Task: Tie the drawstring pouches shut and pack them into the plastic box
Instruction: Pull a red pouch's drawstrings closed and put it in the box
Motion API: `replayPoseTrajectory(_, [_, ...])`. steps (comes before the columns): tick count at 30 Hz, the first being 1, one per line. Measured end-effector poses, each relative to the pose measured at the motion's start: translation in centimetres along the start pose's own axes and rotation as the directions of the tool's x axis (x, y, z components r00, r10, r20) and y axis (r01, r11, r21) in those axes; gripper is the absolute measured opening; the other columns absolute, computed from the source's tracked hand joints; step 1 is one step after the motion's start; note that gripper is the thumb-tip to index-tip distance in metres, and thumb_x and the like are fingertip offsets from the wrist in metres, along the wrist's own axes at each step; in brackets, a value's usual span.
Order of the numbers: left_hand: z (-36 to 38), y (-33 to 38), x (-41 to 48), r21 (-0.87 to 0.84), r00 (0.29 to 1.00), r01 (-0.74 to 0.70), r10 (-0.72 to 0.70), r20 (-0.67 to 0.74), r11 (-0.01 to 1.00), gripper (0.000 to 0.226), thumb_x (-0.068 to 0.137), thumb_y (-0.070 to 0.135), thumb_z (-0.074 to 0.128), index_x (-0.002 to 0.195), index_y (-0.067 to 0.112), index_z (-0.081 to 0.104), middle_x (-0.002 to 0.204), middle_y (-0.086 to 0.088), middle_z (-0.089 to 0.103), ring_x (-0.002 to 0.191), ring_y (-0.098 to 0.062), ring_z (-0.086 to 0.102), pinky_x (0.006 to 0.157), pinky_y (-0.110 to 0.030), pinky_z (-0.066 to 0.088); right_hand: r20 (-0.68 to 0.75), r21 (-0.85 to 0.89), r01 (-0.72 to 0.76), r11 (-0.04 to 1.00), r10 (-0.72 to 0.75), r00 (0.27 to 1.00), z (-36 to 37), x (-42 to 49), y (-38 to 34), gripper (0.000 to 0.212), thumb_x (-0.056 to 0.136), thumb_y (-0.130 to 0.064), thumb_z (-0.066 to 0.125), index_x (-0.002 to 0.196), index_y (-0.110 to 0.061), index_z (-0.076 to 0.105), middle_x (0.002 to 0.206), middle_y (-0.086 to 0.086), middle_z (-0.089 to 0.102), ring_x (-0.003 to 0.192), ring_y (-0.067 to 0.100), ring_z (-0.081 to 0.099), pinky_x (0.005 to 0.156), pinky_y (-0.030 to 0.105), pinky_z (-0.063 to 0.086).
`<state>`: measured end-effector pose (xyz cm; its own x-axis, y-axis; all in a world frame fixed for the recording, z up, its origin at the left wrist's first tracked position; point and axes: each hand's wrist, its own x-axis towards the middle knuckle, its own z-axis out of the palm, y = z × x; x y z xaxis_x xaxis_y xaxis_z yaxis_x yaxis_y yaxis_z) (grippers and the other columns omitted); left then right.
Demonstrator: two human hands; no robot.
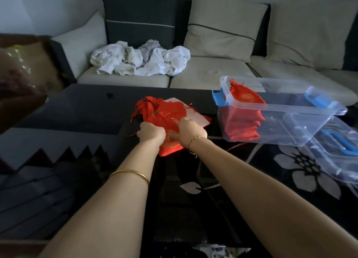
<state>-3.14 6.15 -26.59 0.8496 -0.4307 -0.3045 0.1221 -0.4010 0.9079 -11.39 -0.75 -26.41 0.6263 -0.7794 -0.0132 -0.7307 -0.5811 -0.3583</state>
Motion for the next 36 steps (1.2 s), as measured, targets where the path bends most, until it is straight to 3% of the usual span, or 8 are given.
replayPoseTrajectory(5, [-0.2,-0.1,-0.8,-0.030,0.999,0.026,-0.025,0.033,0.999,0.042,0.089,0.001,0.053,0.130,0.005,0.045,0.134,-0.019,0.046,0.103,-0.033,0.061,0.084,-0.042,0.056,0.210,0.112,0.000,0.994,-0.024,0.977,-0.5,-0.6,1.4,0.013,0.082,-0.019,0.067,0.079,-0.008,0.060,0.079,0.005,0.059,0.071,0.017,0.054,0.061,0.025,0.046])
replayPoseTrajectory(8, [-0.5,0.2,-1.8,0.071,1.000,-0.005,0.003,0.031,0.997,0.047,0.087,0.016,0.062,0.130,0.008,0.046,0.133,-0.017,0.048,0.108,-0.032,0.056,0.091,-0.044,0.052,0.165,0.190,0.012,0.982,-0.044,0.985,-1.4,-1.9,3.0,0.036,0.081,-0.016,0.068,0.057,-0.016,0.040,0.061,-0.003,0.042,0.054,0.010,0.039,0.049,0.021,0.034])
replayPoseTrajectory(12, [-0.8,1.3,-3.2,0.138,0.973,-0.167,0.141,0.182,0.976,0.059,0.084,0.046,0.064,0.131,0.013,0.049,0.130,-0.009,0.055,0.121,-0.030,0.050,0.101,-0.043,0.042,0.002,0.305,0.123,0.944,-0.130,0.992,-3.9,-4.5,5.2,0.023,0.081,-0.016,0.067,0.071,-0.017,0.047,0.075,-0.002,0.048,0.069,0.014,0.047,0.054,0.022,0.036])
replayPoseTrajectory(17, [-0.6,4.0,-6.6,0.031,0.816,-0.474,0.425,0.392,0.880,0.017,0.087,0.025,0.065,0.103,0.021,0.068,0.110,-0.001,0.065,0.103,-0.017,0.060,0.076,-0.024,0.045,-0.115,0.310,0.182,0.933,-0.153,0.981,-6.6,-7.9,8.2,0.015,0.079,-0.019,0.070,0.085,-0.013,0.058,0.083,0.000,0.056,0.077,0.015,0.052,0.065,0.025,0.038])
replayPoseTrajectory(24, [0.9,4.7,-9.5,0.080,0.683,-0.672,0.575,0.450,0.736,0.006,0.083,0.020,0.070,0.085,0.025,0.068,0.090,0.004,0.066,0.084,-0.005,0.061,0.069,-0.018,0.043,0.130,0.649,-0.173,0.741,0.115,0.985,-9.1,-9.8,11.8,0.017,0.080,-0.012,0.070,0.088,-0.005,0.057,0.072,0.007,0.059,0.057,0.013,0.058,0.053,0.028,0.050])
replayPoseTrajectory(27, [1.4,4.4,-9.6,0.107,0.660,-0.705,0.592,0.464,0.702,0.008,0.083,0.018,0.069,0.084,0.025,0.067,0.082,0.014,0.060,0.074,0.006,0.057,0.061,-0.010,0.038,0.076,0.754,-0.146,0.640,0.135,0.988,-9.4,-10.0,12.0,0.031,0.082,-0.009,0.067,0.108,-0.013,0.050,0.081,0.007,0.062,0.057,0.014,0.060,0.049,0.026,0.050])
replayPoseTrajectory(33, [1.9,4.4,-9.5,0.116,0.644,-0.728,0.614,0.457,0.676,0.011,0.083,0.019,0.070,0.080,0.028,0.065,0.082,0.016,0.057,0.076,0.003,0.056,0.063,-0.013,0.038,0.000,0.616,-0.052,0.786,0.066,0.998,-9.4,-10.0,12.1,0.004,0.087,-0.012,0.062,0.087,-0.012,0.066,0.075,0.002,0.064,0.060,0.008,0.060,0.053,0.019,0.051])
replayPoseTrajectory(36, [1.8,4.4,-9.3,0.118,0.637,-0.729,0.607,0.475,0.674,0.009,0.083,0.019,0.069,0.082,0.028,0.065,0.085,0.014,0.059,0.082,-0.001,0.057,0.069,-0.018,0.042,0.012,0.580,-0.063,0.812,0.069,0.998,-9.1,-9.9,12.0,0.015,0.088,-0.018,0.062,0.073,-0.017,0.063,0.071,0.000,0.062,0.058,0.008,0.058,0.050,0.017,0.048])
